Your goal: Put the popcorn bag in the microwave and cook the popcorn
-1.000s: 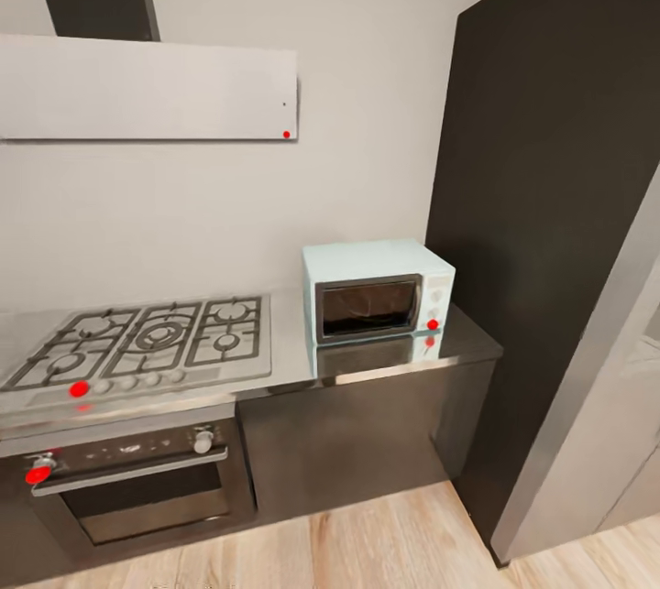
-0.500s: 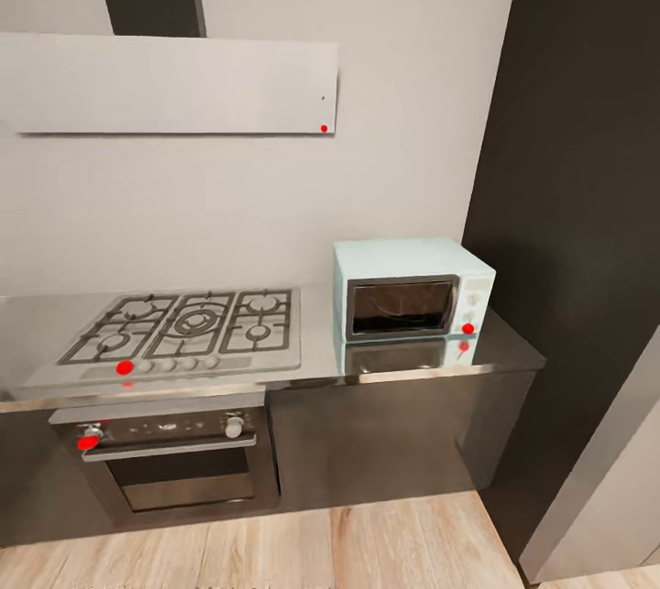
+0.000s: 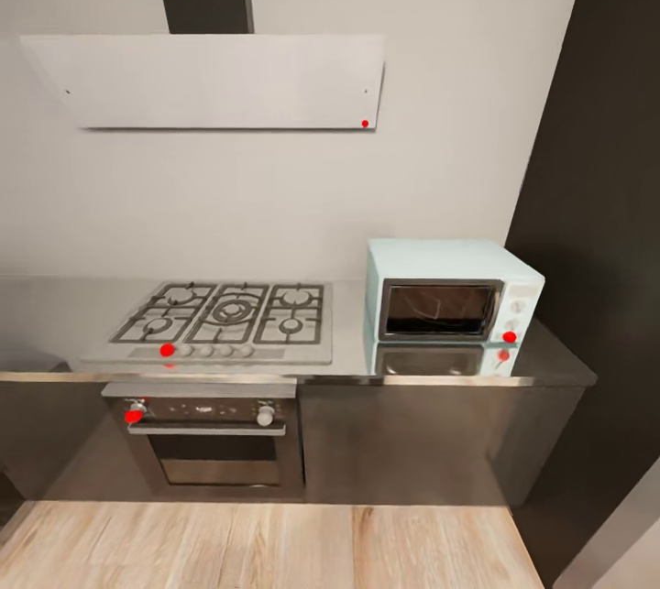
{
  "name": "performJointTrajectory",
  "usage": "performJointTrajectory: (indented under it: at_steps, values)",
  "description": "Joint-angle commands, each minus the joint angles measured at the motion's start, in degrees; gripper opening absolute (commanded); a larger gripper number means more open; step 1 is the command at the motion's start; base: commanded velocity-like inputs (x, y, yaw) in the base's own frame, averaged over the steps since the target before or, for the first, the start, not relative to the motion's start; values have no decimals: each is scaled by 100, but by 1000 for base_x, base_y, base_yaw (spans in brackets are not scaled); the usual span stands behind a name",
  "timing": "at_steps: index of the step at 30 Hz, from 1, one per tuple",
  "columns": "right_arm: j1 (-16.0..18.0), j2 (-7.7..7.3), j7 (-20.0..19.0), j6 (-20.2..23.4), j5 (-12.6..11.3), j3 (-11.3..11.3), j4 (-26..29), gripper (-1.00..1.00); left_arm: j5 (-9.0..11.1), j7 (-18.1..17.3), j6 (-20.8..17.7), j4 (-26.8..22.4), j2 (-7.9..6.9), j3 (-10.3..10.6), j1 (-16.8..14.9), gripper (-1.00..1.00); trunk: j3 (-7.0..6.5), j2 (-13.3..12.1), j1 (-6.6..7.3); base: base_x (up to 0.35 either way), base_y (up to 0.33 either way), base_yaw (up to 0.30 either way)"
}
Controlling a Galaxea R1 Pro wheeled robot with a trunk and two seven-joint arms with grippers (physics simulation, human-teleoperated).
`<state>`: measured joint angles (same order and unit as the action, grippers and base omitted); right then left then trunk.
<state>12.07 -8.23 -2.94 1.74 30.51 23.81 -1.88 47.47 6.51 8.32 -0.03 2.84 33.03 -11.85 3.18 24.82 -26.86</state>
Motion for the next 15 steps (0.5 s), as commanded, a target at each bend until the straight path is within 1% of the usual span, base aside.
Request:
performJointTrajectory:
  at_steps: [1,4,9,11,15]
  values:
    - [6,-4,-14,7,51,50,-6,100,28,25,7,1,4,51,-6,100,16,12,-3,0,0,213]
    - [6,-5,9,-44,32,55,-2,100,26,26,4,3,6,52,-6,100,20,12,-3,0,0,69]
    - [6,-7,35,-96,33,54,-5,100,32,46,3,3,7,51,-6,100,20,12,-3,0,-6,7]
    - [6,-8,38,-107,35,54,-6,100,36,72,3,3,3,48,-6,100,20,12,-3,0,-170,1]
    - [6,-4,162,-107,42,54,-6,100,35,94,0,3,-1,46,-9,100,20,12,-3,0,-267,0]
